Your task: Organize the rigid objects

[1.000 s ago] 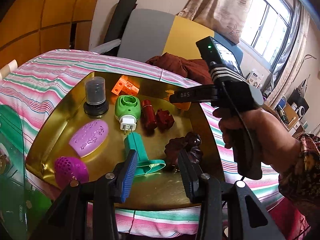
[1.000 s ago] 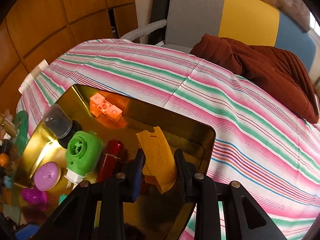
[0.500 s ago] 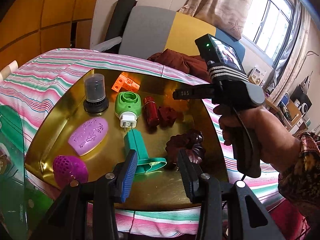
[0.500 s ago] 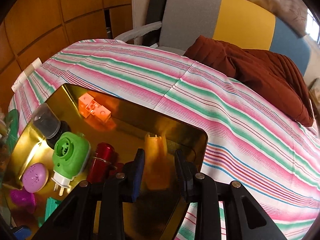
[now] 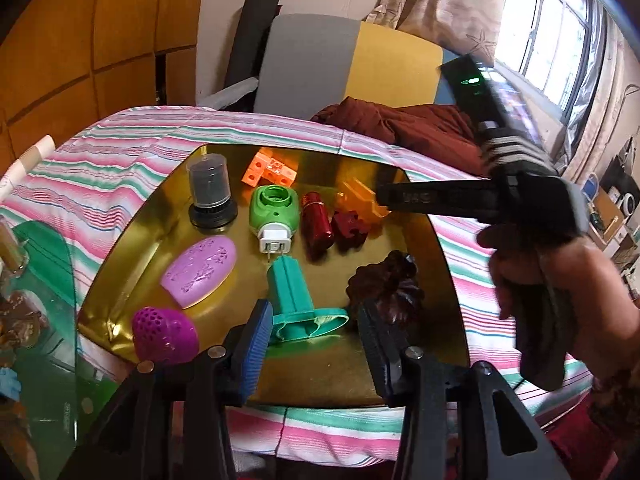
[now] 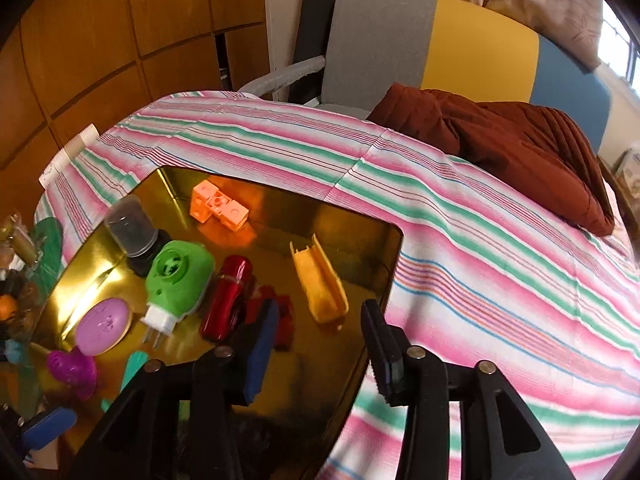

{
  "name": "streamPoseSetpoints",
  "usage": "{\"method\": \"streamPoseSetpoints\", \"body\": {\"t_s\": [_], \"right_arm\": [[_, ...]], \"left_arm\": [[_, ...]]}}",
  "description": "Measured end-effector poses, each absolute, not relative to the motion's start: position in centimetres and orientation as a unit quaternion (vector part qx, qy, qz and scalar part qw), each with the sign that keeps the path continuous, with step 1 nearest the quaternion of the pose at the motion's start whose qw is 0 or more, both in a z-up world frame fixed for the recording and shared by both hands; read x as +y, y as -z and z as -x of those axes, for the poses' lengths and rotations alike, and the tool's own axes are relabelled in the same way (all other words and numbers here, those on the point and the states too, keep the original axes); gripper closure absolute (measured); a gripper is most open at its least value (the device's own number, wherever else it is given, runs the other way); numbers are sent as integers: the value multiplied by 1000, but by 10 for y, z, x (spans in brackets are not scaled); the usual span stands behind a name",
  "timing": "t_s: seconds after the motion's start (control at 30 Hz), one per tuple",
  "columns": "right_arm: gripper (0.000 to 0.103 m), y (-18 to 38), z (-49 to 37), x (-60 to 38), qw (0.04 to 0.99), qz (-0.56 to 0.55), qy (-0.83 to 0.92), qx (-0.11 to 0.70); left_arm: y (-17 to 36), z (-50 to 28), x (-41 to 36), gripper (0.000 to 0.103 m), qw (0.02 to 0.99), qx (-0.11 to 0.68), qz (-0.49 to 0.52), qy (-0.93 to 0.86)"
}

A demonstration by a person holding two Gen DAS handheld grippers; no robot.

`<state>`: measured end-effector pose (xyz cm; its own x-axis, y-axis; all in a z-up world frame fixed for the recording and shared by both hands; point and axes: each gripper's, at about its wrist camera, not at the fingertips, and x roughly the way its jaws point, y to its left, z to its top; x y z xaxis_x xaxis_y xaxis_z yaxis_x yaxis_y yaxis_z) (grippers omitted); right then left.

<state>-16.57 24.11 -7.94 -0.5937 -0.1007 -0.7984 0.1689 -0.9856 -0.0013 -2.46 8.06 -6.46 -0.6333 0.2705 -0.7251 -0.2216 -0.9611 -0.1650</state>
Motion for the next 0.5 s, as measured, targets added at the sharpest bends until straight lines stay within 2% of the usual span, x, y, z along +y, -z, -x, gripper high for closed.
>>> {"method": "streamPoseSetpoints", "body": {"t_s": [0.13,0.3,0.5], "right_arm": [[35,71,143,241,72,-440,895,28],[32,64,119,240,59,-441,896,11],[20,54,95,234,51,-437,898,-6]], "left_arm": [[63,21,79,58,116,-15,409,-905],[55,18,73,58,101,0,400,-911],[43,13,59,58,68,10,394,-916]]}}
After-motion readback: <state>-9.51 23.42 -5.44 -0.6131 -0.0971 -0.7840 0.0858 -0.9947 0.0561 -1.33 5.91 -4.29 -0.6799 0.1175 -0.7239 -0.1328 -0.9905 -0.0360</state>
